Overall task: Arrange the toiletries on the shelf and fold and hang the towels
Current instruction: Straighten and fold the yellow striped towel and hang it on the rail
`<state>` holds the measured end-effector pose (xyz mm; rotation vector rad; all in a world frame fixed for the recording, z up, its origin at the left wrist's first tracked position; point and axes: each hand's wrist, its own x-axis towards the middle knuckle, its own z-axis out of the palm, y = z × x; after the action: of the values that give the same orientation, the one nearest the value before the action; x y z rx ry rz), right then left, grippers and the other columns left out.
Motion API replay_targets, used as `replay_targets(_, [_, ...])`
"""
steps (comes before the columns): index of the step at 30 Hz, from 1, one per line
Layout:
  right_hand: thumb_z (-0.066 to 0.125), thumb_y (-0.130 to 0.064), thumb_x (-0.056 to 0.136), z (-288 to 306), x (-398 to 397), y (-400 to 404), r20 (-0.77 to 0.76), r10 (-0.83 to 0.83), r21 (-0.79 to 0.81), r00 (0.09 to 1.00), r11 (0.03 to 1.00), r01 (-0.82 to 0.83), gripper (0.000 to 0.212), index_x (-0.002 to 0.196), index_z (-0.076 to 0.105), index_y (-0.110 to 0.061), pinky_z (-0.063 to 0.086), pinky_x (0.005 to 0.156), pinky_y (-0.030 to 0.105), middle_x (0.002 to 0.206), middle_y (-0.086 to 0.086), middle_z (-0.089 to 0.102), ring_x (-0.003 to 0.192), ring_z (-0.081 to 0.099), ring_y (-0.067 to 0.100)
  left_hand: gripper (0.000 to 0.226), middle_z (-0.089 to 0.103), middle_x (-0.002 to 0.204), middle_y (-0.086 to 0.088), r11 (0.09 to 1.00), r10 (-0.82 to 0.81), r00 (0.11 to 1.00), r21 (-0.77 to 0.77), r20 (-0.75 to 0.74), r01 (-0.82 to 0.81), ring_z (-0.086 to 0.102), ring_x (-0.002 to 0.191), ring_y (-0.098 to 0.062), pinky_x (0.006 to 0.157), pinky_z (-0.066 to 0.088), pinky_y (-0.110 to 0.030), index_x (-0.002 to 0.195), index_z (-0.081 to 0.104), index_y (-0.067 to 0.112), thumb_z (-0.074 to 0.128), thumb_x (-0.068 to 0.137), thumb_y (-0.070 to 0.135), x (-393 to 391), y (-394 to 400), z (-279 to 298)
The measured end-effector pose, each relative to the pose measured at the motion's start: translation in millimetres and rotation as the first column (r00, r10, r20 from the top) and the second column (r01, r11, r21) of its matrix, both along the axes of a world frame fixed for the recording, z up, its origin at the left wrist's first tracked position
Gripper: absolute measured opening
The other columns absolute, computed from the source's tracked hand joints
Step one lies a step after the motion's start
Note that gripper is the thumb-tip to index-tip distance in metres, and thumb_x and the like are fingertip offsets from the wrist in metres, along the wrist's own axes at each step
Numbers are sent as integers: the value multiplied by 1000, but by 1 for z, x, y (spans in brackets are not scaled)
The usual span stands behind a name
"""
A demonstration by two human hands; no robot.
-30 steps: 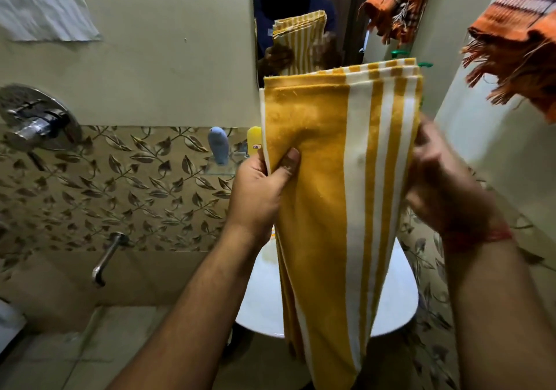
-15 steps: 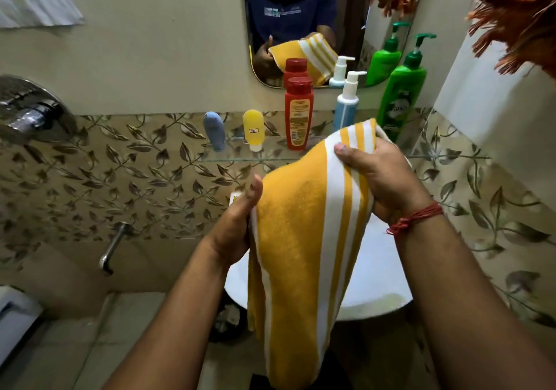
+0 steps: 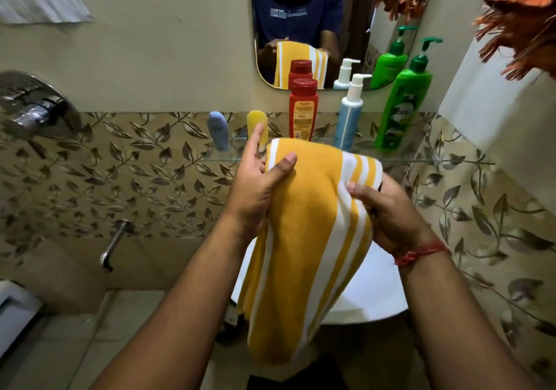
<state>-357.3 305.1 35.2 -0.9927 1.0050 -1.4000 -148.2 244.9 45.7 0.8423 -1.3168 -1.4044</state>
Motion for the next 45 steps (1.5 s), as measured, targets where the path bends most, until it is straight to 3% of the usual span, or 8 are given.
replay_targets(7, [64,-24,88,11,1,0,211,-30,67,977,998,17,47,132,56,-10,59,87,43,117,15,72,105,71,29,106,33,161,2,995,-89,984,-35,154,96,45,140,-23,114,42,-52,149,27,55,87,62,58,10,8,-27])
replay_targets(12, [78,3,72,-10,-8,12,-103,124,73,987,990,-117,72,132,48,-23,58,90,41,122,9,70,113,67,29,81,36,160,3,983,96,979,-172,183,-64,45,141,-24,110,44,-56,147,29,58,76,82,46,-4,10,-19])
replay_targets(18, [71,-7,85,-2,0,4,-95,-269,39,958,961,274,55,135,50,-18,56,91,39,123,2,59,111,64,25,70,31,163,5,993,91,955,-92,282,-67,33,145,-15,115,35,-40,153,32,43,64,91,48,-4,9,-18])
replay_targets(27, [65,8,86,11,-1,16,-25,-248,-49,968,968,247,70,144,41,-23,61,78,37,121,8,65,101,72,23,89,36,157,6,992,-42,975,-108,220,67,48,136,-20,106,50,-44,151,29,50,80,80,34,8,9,-13])
replay_targets(34, [66,4,87,20,6,16,-149,-254,-211,956,952,221,74,147,38,-29,57,91,38,136,4,55,116,65,20,81,34,161,0,979,193,921,-135,340,-155,42,142,-27,108,45,-56,152,29,50,75,89,30,0,7,21])
replay_targets(38, [67,8,86,21,-3,15,-264,-208,-232,942,962,147,92,153,26,-41,53,100,42,143,-11,48,124,59,11,92,48,141,6,998,-48,990,-40,131,54,56,126,-22,100,54,-45,153,30,45,76,83,8,12,-2,30])
replay_targets(41, [65,11,85,21,-4,14,-247,-281,-249,928,943,219,92,154,28,-38,54,98,40,139,-12,51,122,61,10,93,43,140,14,978,-192,937,-21,293,207,55,122,-14,88,56,-28,154,29,46,76,84,8,18,-8,27])
replay_targets(45, [69,6,85,17,-1,10,-226,-329,-245,917,930,274,88,152,32,-38,52,102,42,148,7,47,126,58,14,82,38,156,0,997,-32,945,-63,327,55,48,134,-24,97,55,-37,150,35,47,76,87,15,9,-6,24])
